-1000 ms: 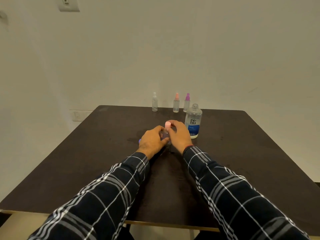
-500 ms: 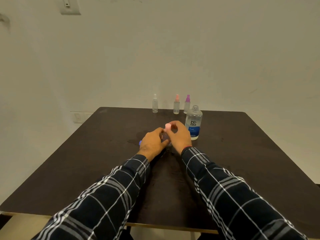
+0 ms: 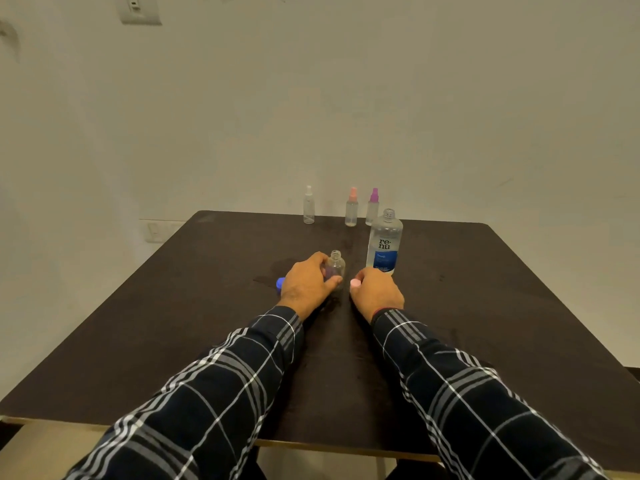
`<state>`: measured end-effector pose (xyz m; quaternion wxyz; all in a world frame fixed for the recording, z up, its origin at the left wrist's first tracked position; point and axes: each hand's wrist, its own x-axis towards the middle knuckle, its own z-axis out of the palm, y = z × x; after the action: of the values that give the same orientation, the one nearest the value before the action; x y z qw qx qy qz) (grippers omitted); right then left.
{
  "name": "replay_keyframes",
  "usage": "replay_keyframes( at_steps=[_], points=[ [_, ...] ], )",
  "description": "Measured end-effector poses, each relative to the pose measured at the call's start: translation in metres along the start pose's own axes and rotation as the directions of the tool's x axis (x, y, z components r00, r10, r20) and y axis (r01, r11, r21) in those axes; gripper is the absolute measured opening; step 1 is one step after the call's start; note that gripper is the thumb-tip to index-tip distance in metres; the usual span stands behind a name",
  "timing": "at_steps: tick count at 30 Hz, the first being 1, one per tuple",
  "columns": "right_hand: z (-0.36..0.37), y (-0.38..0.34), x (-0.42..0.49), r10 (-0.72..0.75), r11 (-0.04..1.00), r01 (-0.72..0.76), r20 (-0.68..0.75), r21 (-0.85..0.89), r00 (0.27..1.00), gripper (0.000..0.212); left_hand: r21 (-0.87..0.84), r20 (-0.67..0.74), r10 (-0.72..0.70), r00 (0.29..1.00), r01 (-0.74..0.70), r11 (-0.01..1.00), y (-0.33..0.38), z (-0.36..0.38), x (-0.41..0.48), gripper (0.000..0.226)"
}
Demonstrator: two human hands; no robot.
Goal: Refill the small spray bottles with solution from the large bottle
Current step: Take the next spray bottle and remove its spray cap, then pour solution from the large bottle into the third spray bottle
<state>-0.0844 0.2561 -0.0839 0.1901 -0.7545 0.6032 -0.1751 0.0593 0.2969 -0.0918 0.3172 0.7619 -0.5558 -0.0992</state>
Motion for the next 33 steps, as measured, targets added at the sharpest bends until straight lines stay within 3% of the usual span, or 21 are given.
replay_keyframes(
  at_steps=[5, 7, 9, 12, 14, 16, 20, 27, 33],
  points=[
    [-0.006, 0.0, -0.001, -0.03, 0.998, 0.03, 0.0, -0.054, 1.0, 0.034, -0.039, -0.002, -0.027, 1.0, 0.027, 0.999, 0.003, 0.008, -0.001, 0.047],
    [-0.009, 0.005, -0.007, -0.037, 0.999, 0.042, -0.145, 0.032, 0.989, 0.03, -0.051, 0.007, -0.034, 0.999, 0.035, 0.998, 0.004, 0.009, 0.0, 0.046],
    [-0.013, 0.012, -0.013, -0.015, 0.987, 0.072, -0.356, 0.147, 0.934, 0.022, -0.059, 0.018, -0.04, 0.999, 0.041, 0.997, 0.005, 0.009, 0.001, 0.046],
    [-0.024, 0.021, -0.005, 0.152, 0.927, 0.054, -0.504, 0.37, 0.85, 0.03, -0.082, 0.016, -0.037, 0.999, 0.038, 0.996, 0.007, 0.01, 0.0, 0.046],
    [-0.032, 0.028, 0.009, 0.189, 0.902, 0.037, -0.47, 0.43, 0.862, 0.055, -0.108, 0.018, -0.031, 0.999, 0.033, 0.994, 0.007, 0.012, -0.002, 0.046],
    [-0.038, 0.033, 0.023, 0.15, 0.885, 0.034, -0.355, 0.464, 0.923, 0.076, -0.141, 0.014, -0.026, 1.0, 0.028, 0.99, 0.006, 0.014, -0.003, 0.046],
    [-0.047, 0.035, 0.041, 0.034, 0.831, 0.067, -0.171, 0.552, 0.985, 0.096, -0.199, -0.007, -0.04, 0.999, 0.038, 0.979, 0.007, 0.018, -0.006, 0.042],
    [-0.039, 0.032, 0.052, -0.041, 0.799, 0.124, -0.152, 0.589, 0.987, 0.078, -0.169, 0.009, -0.038, 0.999, 0.039, 0.985, 0.004, 0.013, -0.001, 0.046],
    [-0.043, 0.029, 0.056, -0.091, 0.827, 0.151, -0.137, 0.542, 0.986, 0.073, -0.135, 0.017, -0.025, 1.0, 0.027, 0.991, 0.004, 0.015, 0.0, 0.068]
  ],
)
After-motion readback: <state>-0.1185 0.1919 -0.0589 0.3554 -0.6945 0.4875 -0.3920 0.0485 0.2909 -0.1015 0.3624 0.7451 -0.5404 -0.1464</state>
